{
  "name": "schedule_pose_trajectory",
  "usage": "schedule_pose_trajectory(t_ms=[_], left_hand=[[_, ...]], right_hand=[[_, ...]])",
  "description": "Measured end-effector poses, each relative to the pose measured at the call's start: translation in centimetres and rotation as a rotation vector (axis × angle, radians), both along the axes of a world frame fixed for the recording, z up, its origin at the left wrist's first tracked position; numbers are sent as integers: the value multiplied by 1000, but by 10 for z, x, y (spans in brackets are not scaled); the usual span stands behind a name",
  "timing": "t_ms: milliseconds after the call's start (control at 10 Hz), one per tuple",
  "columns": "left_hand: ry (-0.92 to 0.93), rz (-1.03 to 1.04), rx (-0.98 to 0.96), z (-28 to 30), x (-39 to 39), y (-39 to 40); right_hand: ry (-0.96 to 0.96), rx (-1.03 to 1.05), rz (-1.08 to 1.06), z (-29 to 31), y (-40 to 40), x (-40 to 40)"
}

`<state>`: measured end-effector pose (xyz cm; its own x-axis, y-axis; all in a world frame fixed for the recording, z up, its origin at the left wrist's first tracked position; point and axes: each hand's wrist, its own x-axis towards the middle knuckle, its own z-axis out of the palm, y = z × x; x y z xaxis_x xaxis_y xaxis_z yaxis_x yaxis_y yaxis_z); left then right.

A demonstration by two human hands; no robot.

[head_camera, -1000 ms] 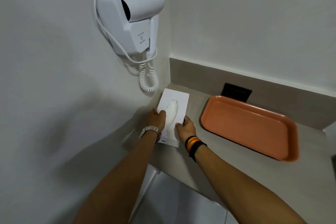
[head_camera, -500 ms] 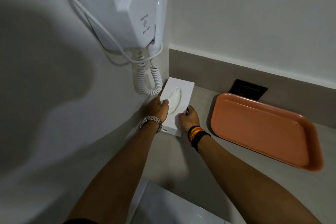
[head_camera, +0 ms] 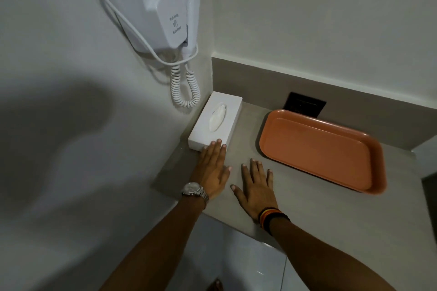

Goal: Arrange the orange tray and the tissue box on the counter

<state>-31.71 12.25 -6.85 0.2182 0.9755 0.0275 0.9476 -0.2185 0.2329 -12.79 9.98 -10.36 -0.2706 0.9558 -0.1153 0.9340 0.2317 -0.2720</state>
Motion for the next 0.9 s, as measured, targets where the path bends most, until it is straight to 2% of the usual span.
schedule_pose_trajectory(t_ms=[200,500,700,800,900], left_hand=[[30,22,-10,-13,0,1],[115,73,-114,-7,-24,47],[94,107,-118,-3,-16,44],[43,127,-57,12,-1,34],[110,59,69,40,13,29]], right_hand=[[-23,22,-3,-9,-1,5],[12,48,-27,-12,0,5],[-4,-32,-7,-7,1,6],[2,-86,10,7,6,10],[38,-73,35,33,5,20]])
